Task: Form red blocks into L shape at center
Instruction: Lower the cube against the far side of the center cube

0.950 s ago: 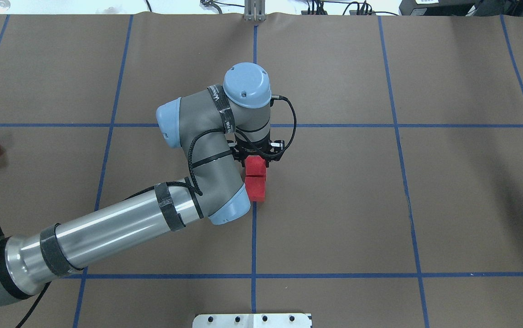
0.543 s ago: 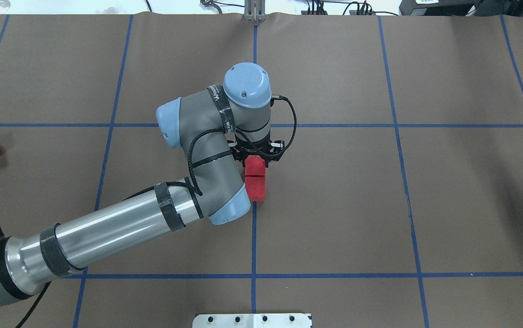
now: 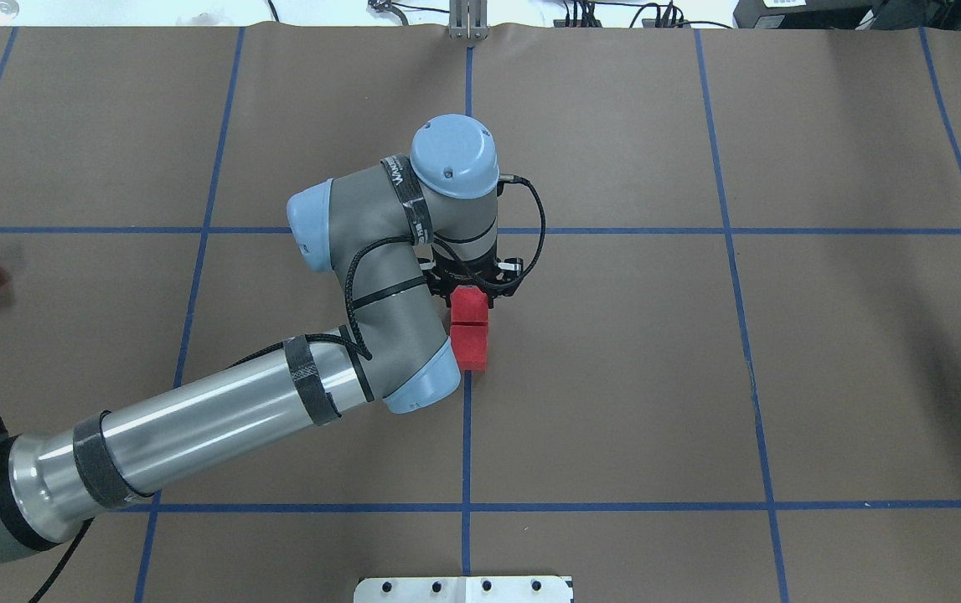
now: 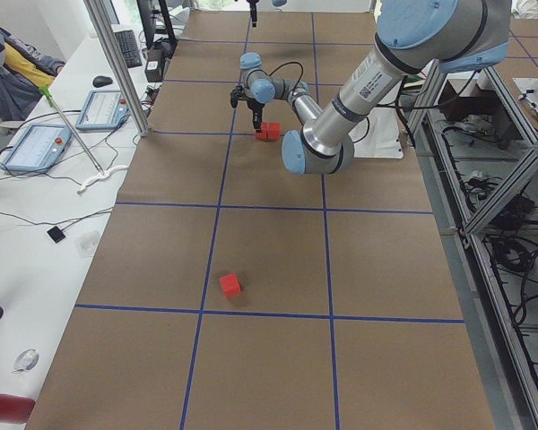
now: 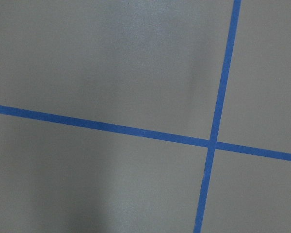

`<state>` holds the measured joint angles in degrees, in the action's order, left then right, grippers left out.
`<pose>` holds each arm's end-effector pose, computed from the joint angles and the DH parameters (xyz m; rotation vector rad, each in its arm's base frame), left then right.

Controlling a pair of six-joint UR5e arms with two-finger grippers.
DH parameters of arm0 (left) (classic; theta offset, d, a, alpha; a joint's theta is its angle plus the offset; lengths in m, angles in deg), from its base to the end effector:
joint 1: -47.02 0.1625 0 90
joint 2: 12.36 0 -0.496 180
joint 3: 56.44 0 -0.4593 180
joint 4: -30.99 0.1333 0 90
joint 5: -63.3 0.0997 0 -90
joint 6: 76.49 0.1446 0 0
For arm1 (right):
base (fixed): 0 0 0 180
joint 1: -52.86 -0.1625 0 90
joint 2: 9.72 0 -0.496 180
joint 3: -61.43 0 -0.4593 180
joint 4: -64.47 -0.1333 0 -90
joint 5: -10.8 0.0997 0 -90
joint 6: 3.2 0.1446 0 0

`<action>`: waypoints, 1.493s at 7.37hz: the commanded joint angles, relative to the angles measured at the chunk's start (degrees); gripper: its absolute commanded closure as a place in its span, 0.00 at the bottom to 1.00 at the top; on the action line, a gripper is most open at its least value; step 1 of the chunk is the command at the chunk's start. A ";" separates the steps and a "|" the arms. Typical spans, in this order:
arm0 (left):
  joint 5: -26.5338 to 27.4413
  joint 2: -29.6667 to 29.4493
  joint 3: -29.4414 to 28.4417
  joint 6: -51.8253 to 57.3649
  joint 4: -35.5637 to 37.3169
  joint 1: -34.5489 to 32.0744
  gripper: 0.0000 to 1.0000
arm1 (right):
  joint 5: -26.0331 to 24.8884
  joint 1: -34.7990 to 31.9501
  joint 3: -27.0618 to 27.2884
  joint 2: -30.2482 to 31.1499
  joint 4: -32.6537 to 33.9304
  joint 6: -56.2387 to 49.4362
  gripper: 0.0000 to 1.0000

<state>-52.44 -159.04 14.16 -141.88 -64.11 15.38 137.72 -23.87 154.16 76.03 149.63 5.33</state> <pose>0.7645 -0.5538 0.1858 -0.0351 0.8421 0.0508 -0.0957 -0.6082 0.6941 0.0742 -0.6686 -0.1461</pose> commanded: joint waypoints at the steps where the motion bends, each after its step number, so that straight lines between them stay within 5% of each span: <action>1: -0.01 -0.01 0.06 0.00 0.01 0.00 0.42 | 0.00 0.00 0.00 0.03 0.00 0.00 0.00; 7: -0.01 0.08 0.42 0.00 0.01 0.00 0.34 | 0.00 0.00 -0.09 -0.06 0.00 0.00 0.00; 8: -0.01 0.08 0.42 0.09 0.01 0.00 0.28 | 0.00 0.00 -0.09 -0.06 0.00 0.00 0.00; 9: -0.10 -0.01 1.03 0.26 0.09 -0.09 0.06 | 0.00 0.00 -0.09 -0.06 0.00 0.00 0.00; 11: -0.36 0.95 5.84 1.05 2.97 -1.84 0.00 | 0.00 0.09 -0.09 -0.14 0.00 0.00 0.00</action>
<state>-52.58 -158.79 17.08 -141.28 -63.32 14.61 137.72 -23.85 154.07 75.92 149.63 5.33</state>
